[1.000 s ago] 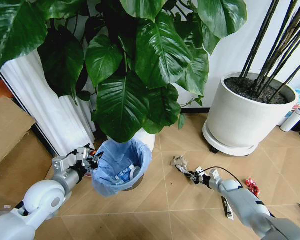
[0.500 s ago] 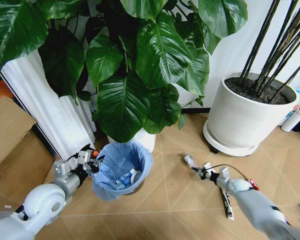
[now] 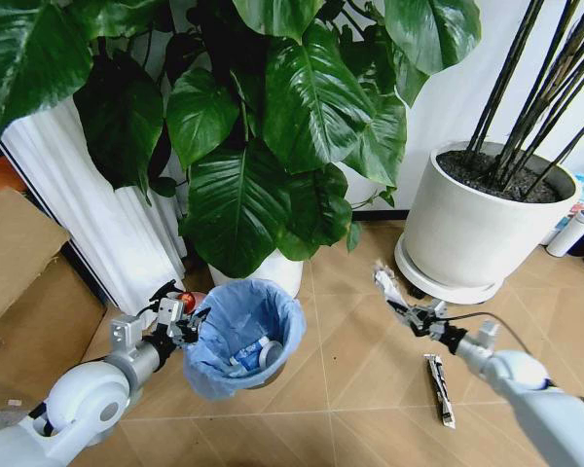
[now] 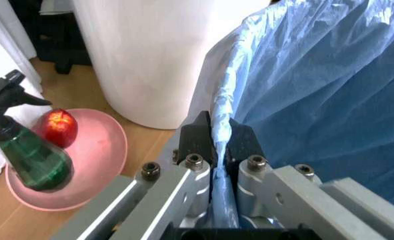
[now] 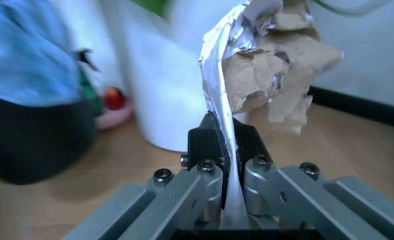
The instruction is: Pick up the trash bin and place the garbage on the floor into it.
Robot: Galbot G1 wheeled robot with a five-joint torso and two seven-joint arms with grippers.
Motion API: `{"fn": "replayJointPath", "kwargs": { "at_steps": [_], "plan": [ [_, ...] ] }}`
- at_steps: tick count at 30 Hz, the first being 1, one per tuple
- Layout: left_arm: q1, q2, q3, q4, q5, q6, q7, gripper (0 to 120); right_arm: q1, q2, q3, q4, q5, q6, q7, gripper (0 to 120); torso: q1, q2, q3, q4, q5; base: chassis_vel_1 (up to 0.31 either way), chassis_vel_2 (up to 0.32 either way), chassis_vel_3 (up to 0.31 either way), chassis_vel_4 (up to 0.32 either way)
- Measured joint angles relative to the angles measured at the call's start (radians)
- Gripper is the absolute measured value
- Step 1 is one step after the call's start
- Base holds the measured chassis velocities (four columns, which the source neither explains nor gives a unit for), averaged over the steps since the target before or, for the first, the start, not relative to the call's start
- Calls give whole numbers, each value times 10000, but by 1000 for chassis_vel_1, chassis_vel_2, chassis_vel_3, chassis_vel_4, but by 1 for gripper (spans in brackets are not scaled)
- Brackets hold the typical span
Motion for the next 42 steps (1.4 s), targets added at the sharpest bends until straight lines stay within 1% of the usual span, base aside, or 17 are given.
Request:
{"fn": "replayJointPath", "kwargs": {
  "at_steps": [3,4,6,8,12,13,15,16,19,20,23,24,26,27,31,35,42],
  "plan": [
    [137,111,31,-119,0,-1,2,0,-1360,-706,618,1808,364,-28,-215,0,0,0,0,-1,1,0,0,0,0],
    [137,111,31,-119,0,-1,2,0,-1360,-706,618,1808,364,-28,-215,0,0,0,0,-1,1,0,0,0,0],
    [166,158,127,-161,0,-5,7,0,-1993,-1180,828,3010,589,-28,-423,0,0,0,-1,0,-1,0,0,0,0],
    [169,167,163,-169,1,-8,17,0,-2083,-1320,807,3352,658,-30,-466,0,0,0,0,0,-1,0,0,0,0],
    [90,155,292,-157,5,-21,52,0,-1778,-1749,192,4214,1076,-161,-504,0,0,0,1,4,0,0,0,0,0],
    [42,153,357,-132,-3,-27,76,0,-1293,-1881,-401,4397,1405,-231,-556,0,0,0,1,3,-2,0,0,0,0],
    [31,155,457,-94,-13,-29,138,0,-553,-1951,-1382,4352,1936,-136,-732,0,0,0,1,4,0,0,0,0,0],
    [31,155,457,-94,-13,-29,138,0,-553,-1951,-1382,4352,1936,-136,-732,0,0,0,1,4,0,0,0,0,0],
    [-43,181,583,12,-22,-32,209,0,495,-1813,-2755,4019,2284,133,-1154,0,0,-1,2,4,-2,0,0,0,0],
    [-43,181,583,12,-22,-32,209,0,495,-1813,-2755,4019,2284,133,-1154,0,0,-1,2,4,-2,0,0,0,0],
    [-141,298,587,61,-132,-40,233,0,1566,-1355,-3969,3510,2423,225,-1834,0,0,-2,2,3,0,0,0,0,0],
    [-141,298,587,61,-132,-40,233,0,1566,-1355,-3969,3510,2423,225,-1834,0,0,-2,2,3,0,0,0,0,0],
    [-215,398,586,96,-209,-54,291,0,2196,-918,-4676,3116,2498,226,-2125,0,0,-2,2,4,2,0,0,0,0],
    [-215,398,586,96,-209,-54,291,0,2196,-918,-4676,3116,2498,226,-2125,0,0,-2,2,4,2,0,0,0,0],
    [-430,425,653,178,-299,-71,350,0,3097,-361,-5771,2577,2528,187,-2255,0,1,-2,2,4,-2,0,0,0,0],
    [-511,327,707,189,-325,-72,358,0,3748,9,-6405,2188,2527,179,-2225,0,1,-2,2,2,-1,0,0,0,0],
    [-456,289,697,159,-325,-71,355,0,4546,315,-7009,1799,2411,163,-2055,0,1,-2,2,4,-1,0,0,0,0]
  ]
}}
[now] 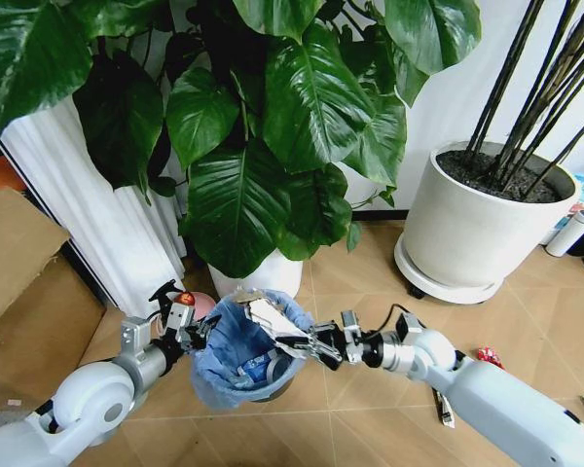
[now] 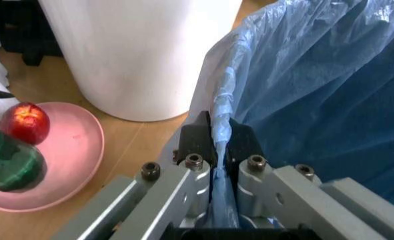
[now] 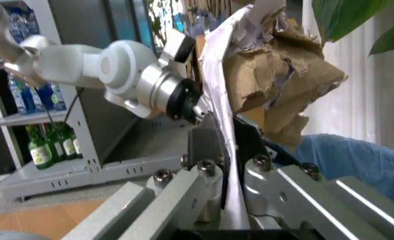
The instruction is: Pick up the trash bin and place the garbage on the floor into it.
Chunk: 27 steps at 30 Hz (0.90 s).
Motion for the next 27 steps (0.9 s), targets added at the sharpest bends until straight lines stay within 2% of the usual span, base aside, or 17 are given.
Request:
{"fn": "replayJointPath", "kwargs": {
  "at_steps": [1,4,8,10,12,14,16,20,22,27],
  "plan": [
    [11,0,-8,-16,0,2,-3,0,124,-5,-63,-12,-39,-12,31,0,0,0,0,0,1,0,0,0,0],
    [34,-7,-35,-59,-3,15,-44,0,448,-154,-229,-6,-113,-112,79,15,0,0,0,-1,1,0,0,0,0],
    [51,-9,-59,-113,-6,40,-74,0,639,-333,-364,63,-196,-221,132,23,0,0,0,-1,1,0,0,0,0],
    [62,-10,-77,-136,-3,77,-93,0,833,-613,-570,216,-298,-335,268,35,0,0,0,-1,1,0,0,0,0],
    [62,-10,-81,-136,0,83,-94,0,862,-664,-600,243,-325,-359,295,37,0,0,0,-2,1,0,0,0,0],
    [64,-45,-142,-136,15,99,-106,0,934,-884,-638,361,-417,-479,447,48,0,0,-1,-1,2,0,0,0,0],
    [65,-58,-163,-136,16,101,-110,0,935,-950,-625,400,-435,-533,486,52,0,0,-1,-2,2,0,0,0,0],
    [55,-116,-212,-136,19,109,-130,0,930,-1216,-509,555,-491,-617,615,72,0,0,-1,-2,2,0,0,0,0],
    [51,-124,-216,-136,22,110,-134,0,918,-1247,-485,583,-493,-621,622,75,0,0,-1,-1,2,0,0,0,0],
    [49,-141,-238,-106,40,119,-177,0,891,-1363,-403,611,-648,-626,619,96,0,0,-1,-2,2,0,0,0,0]
  ]
}}
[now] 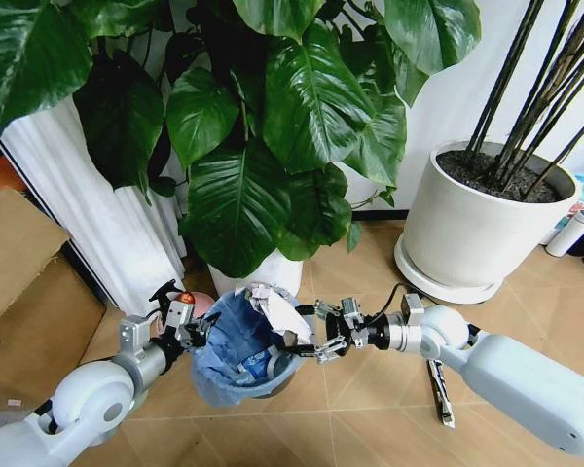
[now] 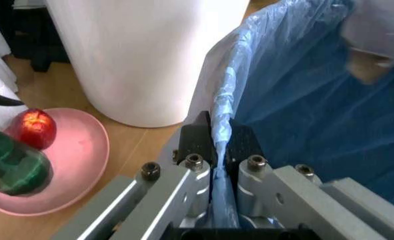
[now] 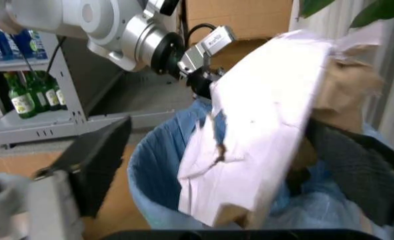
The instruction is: Pick up the trash bin and place the garbage on the floor into it.
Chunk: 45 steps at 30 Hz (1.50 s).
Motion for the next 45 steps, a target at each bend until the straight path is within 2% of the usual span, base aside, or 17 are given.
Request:
{"fn": "replayJointPath", "kwargs": {
  "at_steps": [10,23,27,29,30,33,34,37,40,41,43,44,45],
  "plan": [
    [148,-102,37,-28,60,17,-56,0,-346,-64,677,-76,-278,41,-36,100,0,0,0,0,0,0,0,0,0],
    [31,-127,113,-47,2,36,-87,0,61,168,257,-1,-180,69,-52,100,0,2,0,1,0,0,0,0,0],
    [118,-106,40,-73,-1,40,-102,0,51,162,455,-67,-137,94,1,100,0,2,0,3,0,0,0,0,0],
    [247,-106,-45,-75,44,40,-111,0,-509,43,1224,-92,-127,104,207,100,0,2,0,3,-2,0,0,0,0],
    [247,-106,-45,-75,44,40,-111,0,-509,43,1224,-92,-127,104,207,100,0,2,0,3,-2,0,0,0,0],
    [392,-178,-198,-76,91,40,-134,0,-1647,-189,2343,-89,-259,211,1172,100,0,1,0,-3,0,0,0,0,0],
    [392,-178,-198,-76,91,40,-134,0,-1647,-189,2343,-89,-259,211,1172,100,0,1,0,-3,0,0,0,0,0],
    [707,-250,-488,-219,150,35,-218,0,-2711,-226,3160,-286,-487,584,2881,100,0,2,-1,0,2,0,0,0,0],
    [773,-260,-568,-268,167,30,-282,0,-4152,62,4525,-677,-797,748,4809,100,-1,2,-2,5,-3,0,0,0,0],
    [773,-260,-568,-268,167,30,-282,0,-4152,62,4525,-677,-797,748,4809,100,-1,2,-2,5,-3,0,0,0,0],
    [731,-221,-568,-277,165,28,-295,0,-5363,459,5666,-1135,-1154,615,5752,100,-1,1,0,2,8,0,0,0,0],
    [731,-221,-568,-277,165,28,-295,0,-5363,459,5666,-1135,-1154,615,5752,100,-1,1,0,2,8,0,0,0,0],
    [692,-205,-569,-277,160,26,-304,0,-5845,673,6163,-1347,-1327,529,6038,100,-1,2,-2,-1,3,0,0,0,0]
  ]
}}
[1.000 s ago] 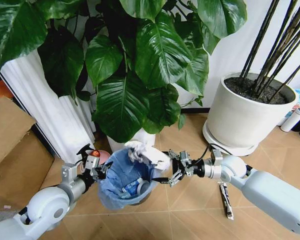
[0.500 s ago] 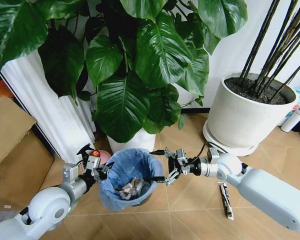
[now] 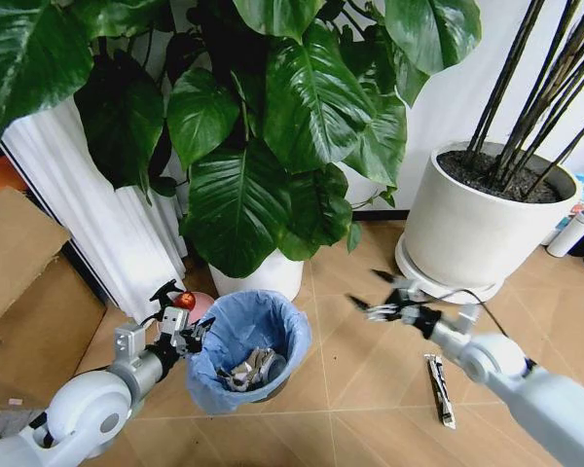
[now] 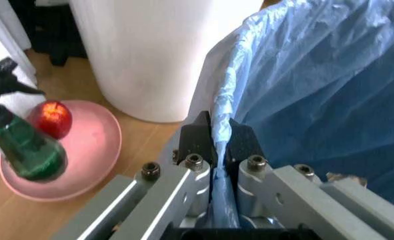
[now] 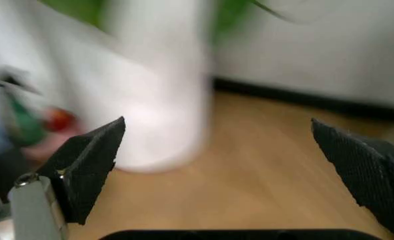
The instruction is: Pick up the trash bin and place the garbage on the floor into it.
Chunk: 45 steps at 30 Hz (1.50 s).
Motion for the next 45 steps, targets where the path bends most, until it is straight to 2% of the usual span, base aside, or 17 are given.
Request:
{"fn": "replayJointPath", "kwargs": {
  "at_steps": [1,2,5,7,10,19,27,30,34,36,40,41,44,45],
  "plan": [
    [-24,6,0,1,-9,-1,-6,0,-568,318,627,-283,-256,-98,199,100,0,0,1,-3,-4,0,0,0,0],
    [-24,6,0,1,-9,-1,-6,0,-568,318,627,-283,-256,-98,199,100,0,0,1,-3,-4,0,0,0,0],
    [-64,14,0,63,-12,-6,-7,0,-1470,1220,1822,-1120,-853,-148,234,100,0,0,0,-1,-4,0,0,0,0],
    [-72,20,0,72,-13,-7,-8,0,-1586,1371,1956,-1313,-917,-152,231,100,0,0,1,-3,-6,0,0,0,0],
    [-140,76,-1,91,-46,-18,-7,0,-1786,2061,2354,-2153,-1102,-229,278,100,0,0,0,0,-3,0,0,0,0],
    [-185,212,-47,88,-167,-26,-8,0,-1722,2991,2298,-3198,-1412,-801,1278,100,0,0,1,2,-3,0,0,0,0],
    [-239,286,-54,85,-229,-39,-2,0,-1720,3339,2180,-3763,-1266,-948,1536,99,0,-1,1,1,0,0,0,0,0],
    [-243,289,-53,86,-232,-41,-1,0,-1723,3345,2136,-3856,-1248,-983,1539,94,0,-1,1,2,-6,0,0,0,0],
    [-243,271,-48,88,-232,-42,-1,0,-1857,3256,2027,-3921,-973,-1087,1506,77,0,-2,2,1,-5,0,0,0,0],
    [-243,262,-46,88,-231,-43,0,0,-1898,3240,2012,-3921,-922,-1103,1488,73,0,-2,1,1,-5,0,0,0,0],
    [-269,236,-42,88,-230,-45,0,0,-2072,3222,1969,-3842,-802,-1146,1483,54,0,-2,2,1,-3,0,0,0,0],
    [-269,236,-42,88,-230,-45,0,0,-2072,3222,1969,-3842,-802,-1146,1483,54,0,-2,2,1,-3,0,0,0,0],
    [-275,234,-41,88,-229,-45,0,0,-2174,3208,1963,-3763,-753,-1162,1477,41,0,-2,2,1,-3,0,0,0,0],
    [-275,234,-41,88,-229,-45,0,0,-2174,3208,1963,-3763,-753,-1162,1477,41,0,-2,2,1,-3,0,0,0,0]
  ]
}}
